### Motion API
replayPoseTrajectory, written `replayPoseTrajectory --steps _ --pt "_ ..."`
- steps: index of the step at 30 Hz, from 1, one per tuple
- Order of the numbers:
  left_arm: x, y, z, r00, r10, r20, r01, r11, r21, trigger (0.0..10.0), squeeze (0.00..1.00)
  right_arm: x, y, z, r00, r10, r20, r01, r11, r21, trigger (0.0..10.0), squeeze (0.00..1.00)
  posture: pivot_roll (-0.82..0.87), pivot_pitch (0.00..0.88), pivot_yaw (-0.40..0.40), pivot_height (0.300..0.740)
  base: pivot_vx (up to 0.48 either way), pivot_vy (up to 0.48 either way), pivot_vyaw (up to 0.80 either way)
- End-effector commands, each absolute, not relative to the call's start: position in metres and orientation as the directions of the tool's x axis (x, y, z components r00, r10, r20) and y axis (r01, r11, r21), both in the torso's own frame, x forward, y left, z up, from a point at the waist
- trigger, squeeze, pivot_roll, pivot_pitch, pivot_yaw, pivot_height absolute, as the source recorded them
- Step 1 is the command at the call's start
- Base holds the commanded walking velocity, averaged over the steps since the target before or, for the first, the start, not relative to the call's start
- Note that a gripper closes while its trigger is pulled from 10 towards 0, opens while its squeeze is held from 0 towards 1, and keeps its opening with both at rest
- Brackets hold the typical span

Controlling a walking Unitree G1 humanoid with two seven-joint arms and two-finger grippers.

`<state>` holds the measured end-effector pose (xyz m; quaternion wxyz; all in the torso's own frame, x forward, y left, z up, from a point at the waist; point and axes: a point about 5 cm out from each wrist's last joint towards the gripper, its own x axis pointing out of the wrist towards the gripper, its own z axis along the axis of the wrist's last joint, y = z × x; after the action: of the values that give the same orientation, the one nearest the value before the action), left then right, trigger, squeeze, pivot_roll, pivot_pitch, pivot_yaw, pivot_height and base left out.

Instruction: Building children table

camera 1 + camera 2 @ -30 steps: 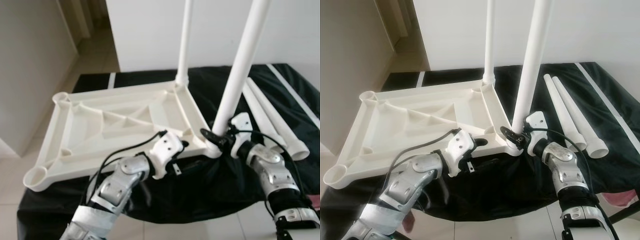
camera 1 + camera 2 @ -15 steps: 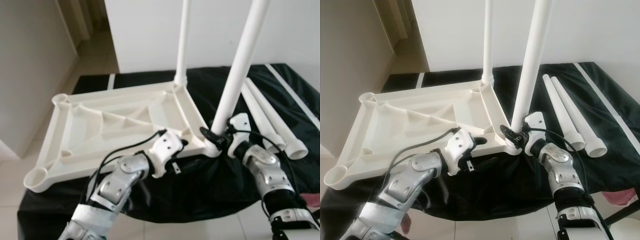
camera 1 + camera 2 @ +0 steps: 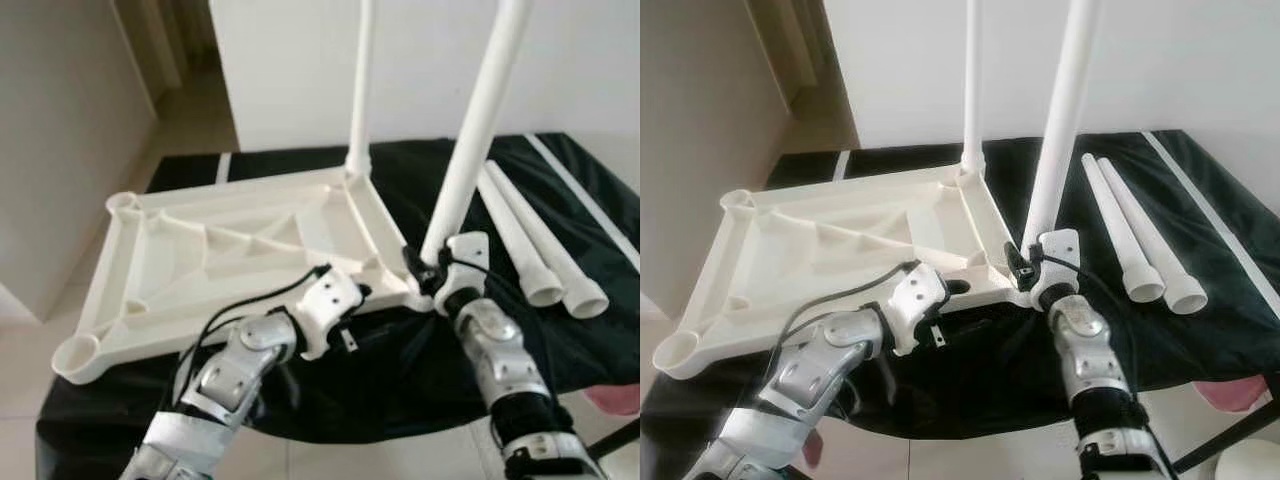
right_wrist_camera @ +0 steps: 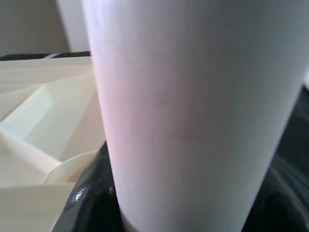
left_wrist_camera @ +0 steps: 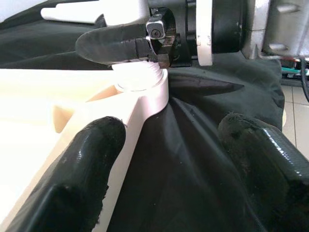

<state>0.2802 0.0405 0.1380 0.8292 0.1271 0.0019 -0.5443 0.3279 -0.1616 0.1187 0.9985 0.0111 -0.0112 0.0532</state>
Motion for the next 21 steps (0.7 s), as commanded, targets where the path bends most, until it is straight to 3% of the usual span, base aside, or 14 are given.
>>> replayPoseTrajectory --steps 1,7,11,20,21 --pt "0.288 0.044 0.14 0.486 -0.866 -0.117 0.861 0.452 0.232 10.0 0.0 0.316 -0.167 0.089 0.991 -0.048 -0.124 0.063 0.991 0.119 10.0 0.0 -0.06 0.0 0.051 0.74 0.0 0.0 0.0" --pt "0.294 0.045 0.142 0.544 -0.833 -0.098 0.83 0.518 0.207 10.0 0.0 0.313 -0.153 0.089 0.978 -0.158 -0.139 0.182 0.967 0.178 10.0 0.0 -0.06 0.0 0.043 0.74 0.0 0.0 0.0" --pt "0.297 0.045 0.143 0.578 -0.812 -0.082 0.808 0.557 0.19 10.0 0.0 0.311 -0.134 0.091 0.987 -0.097 -0.128 0.121 0.972 0.202 10.0 0.0 -0.06 0.0 0.042 0.74 0.0 0.0 0.0" --pt "0.299 0.046 0.143 0.617 -0.784 -0.069 0.777 0.591 0.217 10.0 0.0 0.308 -0.134 0.097 0.988 -0.105 -0.114 0.126 0.973 0.195 10.0 0.0 -0.05 0.0 0.029 0.74 0.0 0.0 0.0" --pt "0.3 0.047 0.143 0.631 -0.772 -0.07 0.764 0.604 0.226 10.0 0.0 0.308 -0.133 0.098 0.989 -0.099 -0.11 0.119 0.974 0.191 10.0 0.13 -0.05 0.0 0.03 0.74 0.0 0.0 0.0"
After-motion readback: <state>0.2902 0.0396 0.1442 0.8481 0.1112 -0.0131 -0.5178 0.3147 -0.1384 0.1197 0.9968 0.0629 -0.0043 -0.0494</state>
